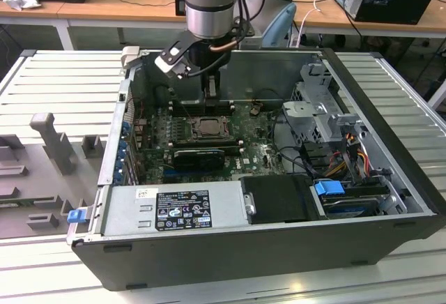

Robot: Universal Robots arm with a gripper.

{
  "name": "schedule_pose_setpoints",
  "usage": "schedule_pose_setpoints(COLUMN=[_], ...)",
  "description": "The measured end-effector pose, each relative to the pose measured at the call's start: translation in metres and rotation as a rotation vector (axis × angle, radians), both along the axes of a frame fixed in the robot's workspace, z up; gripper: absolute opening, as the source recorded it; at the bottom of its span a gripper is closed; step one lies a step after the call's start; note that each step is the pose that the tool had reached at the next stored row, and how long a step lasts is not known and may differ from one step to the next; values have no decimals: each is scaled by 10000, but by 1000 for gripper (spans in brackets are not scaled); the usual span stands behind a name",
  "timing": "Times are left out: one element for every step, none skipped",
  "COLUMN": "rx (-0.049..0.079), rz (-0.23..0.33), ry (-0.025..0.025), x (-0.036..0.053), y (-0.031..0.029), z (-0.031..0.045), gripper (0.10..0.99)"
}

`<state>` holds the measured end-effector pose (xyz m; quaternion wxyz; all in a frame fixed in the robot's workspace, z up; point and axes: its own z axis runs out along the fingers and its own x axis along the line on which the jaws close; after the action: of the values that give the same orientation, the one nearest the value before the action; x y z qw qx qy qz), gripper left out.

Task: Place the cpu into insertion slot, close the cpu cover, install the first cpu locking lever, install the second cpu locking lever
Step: 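Install the first cpu locking lever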

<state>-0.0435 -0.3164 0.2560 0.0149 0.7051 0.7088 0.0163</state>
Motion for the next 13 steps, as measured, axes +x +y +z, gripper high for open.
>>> schedule_pose_setpoints(rx=[0,-1,-1,-1,0,1,2,2,-1,-1,-1,-1,-1], rz=[0,0,0,0,0,1,12,80,224,396,663,810,1004], ry=[0,0,1,1,1,0,-1,-1,0,0,1,1,0], x=[0,0,0,0,0,0,0,0,0,0,0,0,0], y=[0,0,0,0,0,0,0,0,0,0,0,0,0], z=[22,35,49,74,85,86,86,86,87,87,87,87,86], gripper=[106,106,106,106,106,106,106,106,106,106,106,106,106])
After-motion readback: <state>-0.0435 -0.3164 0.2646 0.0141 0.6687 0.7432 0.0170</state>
